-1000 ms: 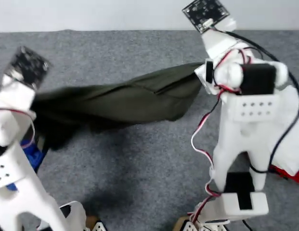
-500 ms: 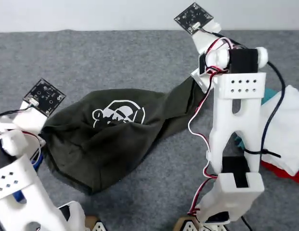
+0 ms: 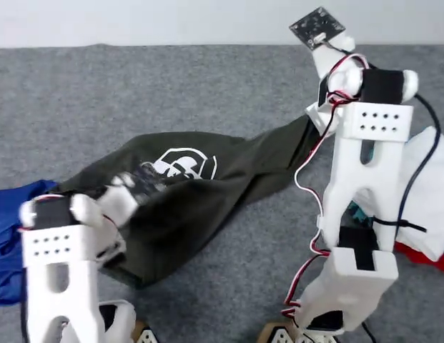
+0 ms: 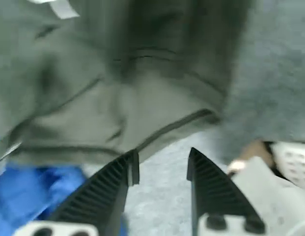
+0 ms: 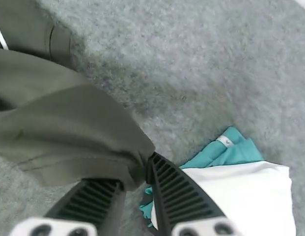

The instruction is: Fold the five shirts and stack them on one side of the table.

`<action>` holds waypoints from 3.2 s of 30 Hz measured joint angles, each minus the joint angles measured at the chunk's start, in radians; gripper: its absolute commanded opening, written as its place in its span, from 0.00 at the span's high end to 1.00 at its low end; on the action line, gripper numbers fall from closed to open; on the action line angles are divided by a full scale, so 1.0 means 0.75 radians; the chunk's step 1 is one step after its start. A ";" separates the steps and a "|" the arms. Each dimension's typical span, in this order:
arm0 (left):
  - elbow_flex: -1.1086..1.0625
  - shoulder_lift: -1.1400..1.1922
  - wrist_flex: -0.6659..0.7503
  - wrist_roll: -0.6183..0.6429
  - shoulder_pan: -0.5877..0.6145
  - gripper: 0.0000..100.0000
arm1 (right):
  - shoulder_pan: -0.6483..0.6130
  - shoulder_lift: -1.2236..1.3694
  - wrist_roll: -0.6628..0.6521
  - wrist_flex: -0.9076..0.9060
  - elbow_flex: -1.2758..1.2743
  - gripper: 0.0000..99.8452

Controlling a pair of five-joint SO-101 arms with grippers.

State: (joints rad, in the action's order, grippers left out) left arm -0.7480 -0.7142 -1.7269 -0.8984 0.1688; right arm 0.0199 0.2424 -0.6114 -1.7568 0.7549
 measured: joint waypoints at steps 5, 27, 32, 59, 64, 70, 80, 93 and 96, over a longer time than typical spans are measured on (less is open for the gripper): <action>-0.100 0.000 0.053 0.000 -0.088 0.83 | -0.055 0.002 0.000 0.000 -0.076 0.99; 0.309 0.851 0.155 -0.115 -0.184 0.80 | -0.217 0.002 0.000 0.000 -0.082 0.99; 0.358 0.917 0.155 -0.043 -0.293 0.80 | -0.213 0.002 0.000 0.000 -0.082 0.99; 0.471 1.203 0.393 0.176 -0.348 0.99 | -0.215 0.002 0.000 0.000 -0.082 0.99; 0.601 1.203 0.270 0.176 -0.348 1.00 | -0.215 0.002 0.000 0.000 -0.082 0.99; 0.933 1.154 0.039 0.178 -0.241 1.00 | -0.207 0.002 0.000 0.000 -0.082 0.99; 1.430 0.786 -0.004 0.338 0.025 1.00 | -0.117 -0.180 0.023 0.010 -0.082 0.99; 1.948 0.665 0.149 0.481 0.219 1.00 | -0.119 -0.608 0.037 0.499 -0.082 0.99; 2.013 0.665 0.162 0.481 0.225 1.00 | -0.119 -0.677 0.037 0.644 -0.082 0.99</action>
State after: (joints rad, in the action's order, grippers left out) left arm 0.7618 -0.2156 -1.6057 -0.5378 0.3376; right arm -0.0690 -0.2654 -0.5838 -1.2735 0.6935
